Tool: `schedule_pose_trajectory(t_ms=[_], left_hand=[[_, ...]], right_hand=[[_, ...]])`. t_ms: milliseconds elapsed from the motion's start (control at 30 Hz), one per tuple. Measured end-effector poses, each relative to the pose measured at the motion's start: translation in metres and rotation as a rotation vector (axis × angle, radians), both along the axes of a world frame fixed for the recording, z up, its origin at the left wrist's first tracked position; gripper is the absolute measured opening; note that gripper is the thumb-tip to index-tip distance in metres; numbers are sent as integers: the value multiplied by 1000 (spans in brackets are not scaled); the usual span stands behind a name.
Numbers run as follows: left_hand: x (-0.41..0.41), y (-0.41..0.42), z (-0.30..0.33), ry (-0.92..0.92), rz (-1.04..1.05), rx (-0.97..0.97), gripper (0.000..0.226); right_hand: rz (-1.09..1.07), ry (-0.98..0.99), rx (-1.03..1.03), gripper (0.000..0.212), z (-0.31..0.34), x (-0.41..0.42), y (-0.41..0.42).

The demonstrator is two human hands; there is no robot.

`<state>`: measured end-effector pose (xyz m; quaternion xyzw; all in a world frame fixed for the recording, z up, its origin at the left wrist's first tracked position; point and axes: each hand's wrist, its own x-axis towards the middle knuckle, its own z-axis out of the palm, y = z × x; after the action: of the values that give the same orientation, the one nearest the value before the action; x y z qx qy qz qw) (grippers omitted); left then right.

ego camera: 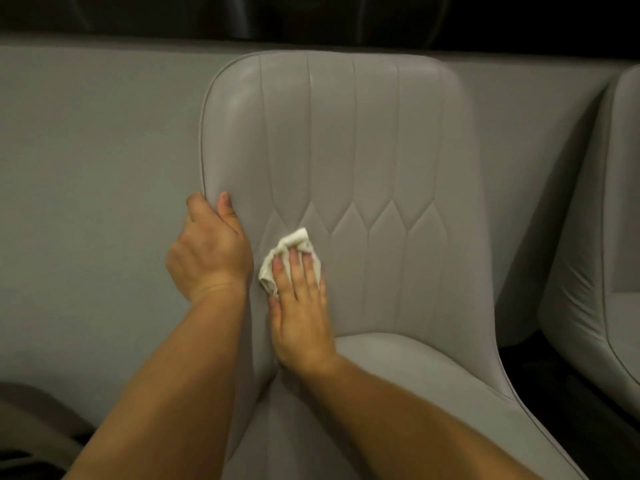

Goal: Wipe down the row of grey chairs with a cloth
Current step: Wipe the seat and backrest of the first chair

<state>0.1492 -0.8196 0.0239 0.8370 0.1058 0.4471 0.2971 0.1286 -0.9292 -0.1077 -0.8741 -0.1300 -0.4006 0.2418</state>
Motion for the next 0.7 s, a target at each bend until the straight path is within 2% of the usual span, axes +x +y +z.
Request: schedule_pose_trajectory(t_ms=[167, 300, 367, 467, 567, 633, 700], left_hand=[[1, 1, -1, -20, 21, 1, 47], [1, 2, -1, -24, 16, 2, 48], [1, 2, 0, -16, 17, 5, 47], [3, 2, 0, -15, 17, 14, 46], [5, 2, -2, -20, 27, 24, 46], [6, 2, -2, -25, 35, 30, 46], [6, 2, -3, -27, 41, 36, 47]], right_hand=[[-24, 100, 231, 59, -40, -39, 35], [-41, 105, 206, 61, -32, -37, 34], [-39, 72, 126, 59, -10, -20, 20], [-128, -58, -37, 58, 55, 26, -11], [-208, -233, -352, 58, 112, 62, -52], [-224, -310, -543, 55, 120, 68, -85], [-256, -293, -643, 55, 107, 60, -117]])
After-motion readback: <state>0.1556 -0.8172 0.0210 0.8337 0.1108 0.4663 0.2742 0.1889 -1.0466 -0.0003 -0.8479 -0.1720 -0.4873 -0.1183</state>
